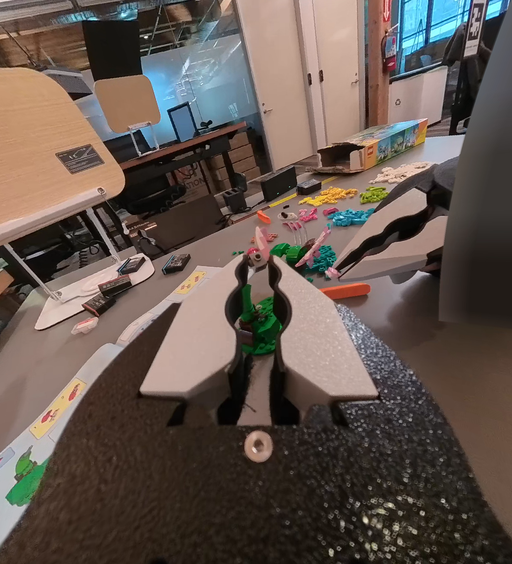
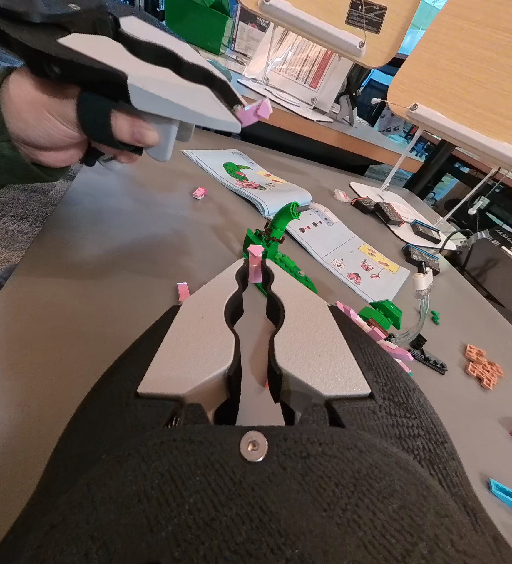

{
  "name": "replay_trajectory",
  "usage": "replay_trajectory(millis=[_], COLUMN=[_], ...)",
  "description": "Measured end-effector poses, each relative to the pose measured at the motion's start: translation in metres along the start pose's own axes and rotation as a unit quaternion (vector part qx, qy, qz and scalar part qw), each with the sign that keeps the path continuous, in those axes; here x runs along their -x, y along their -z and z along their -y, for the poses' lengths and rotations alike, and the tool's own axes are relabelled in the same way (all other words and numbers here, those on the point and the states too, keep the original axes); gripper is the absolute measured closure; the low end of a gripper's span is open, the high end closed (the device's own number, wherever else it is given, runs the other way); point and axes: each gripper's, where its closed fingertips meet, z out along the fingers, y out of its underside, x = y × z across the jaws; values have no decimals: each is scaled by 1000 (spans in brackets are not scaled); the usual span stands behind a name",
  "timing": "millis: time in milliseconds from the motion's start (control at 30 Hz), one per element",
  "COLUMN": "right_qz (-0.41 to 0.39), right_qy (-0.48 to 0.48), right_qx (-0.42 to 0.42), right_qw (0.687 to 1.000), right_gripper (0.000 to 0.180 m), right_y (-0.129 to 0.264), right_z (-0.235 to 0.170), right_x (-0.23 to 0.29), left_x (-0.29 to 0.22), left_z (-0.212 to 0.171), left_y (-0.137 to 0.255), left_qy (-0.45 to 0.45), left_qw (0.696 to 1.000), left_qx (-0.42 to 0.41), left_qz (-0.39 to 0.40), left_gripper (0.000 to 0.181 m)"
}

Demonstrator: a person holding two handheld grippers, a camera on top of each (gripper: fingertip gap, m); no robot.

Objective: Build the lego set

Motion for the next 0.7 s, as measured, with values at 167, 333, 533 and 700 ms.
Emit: replay_trajectory(millis=[167,333,533,700], right_qz=[1,3,-13,45], right_qy=[0,6,138,110], right_qx=[1,9,127,217], right_qw=[1000,1000,982,969], right_gripper=[174,174,174,174], right_y=[0,0,6,12], right_z=[0,-2,-33,-66], right_x=[1,1,-4,6], left_x=[-1,-2,-1,1], left_z=[0,-1,-1,-1], left_y=[-1,-1,0,0], left_qy=[1,-3,16,28], left_qw=[1000,1000,1000,1000], left_qx=[0,1,-4,-9], left_qz=[-3,-3,-10,-9], left_gripper=[169,169,170,170])
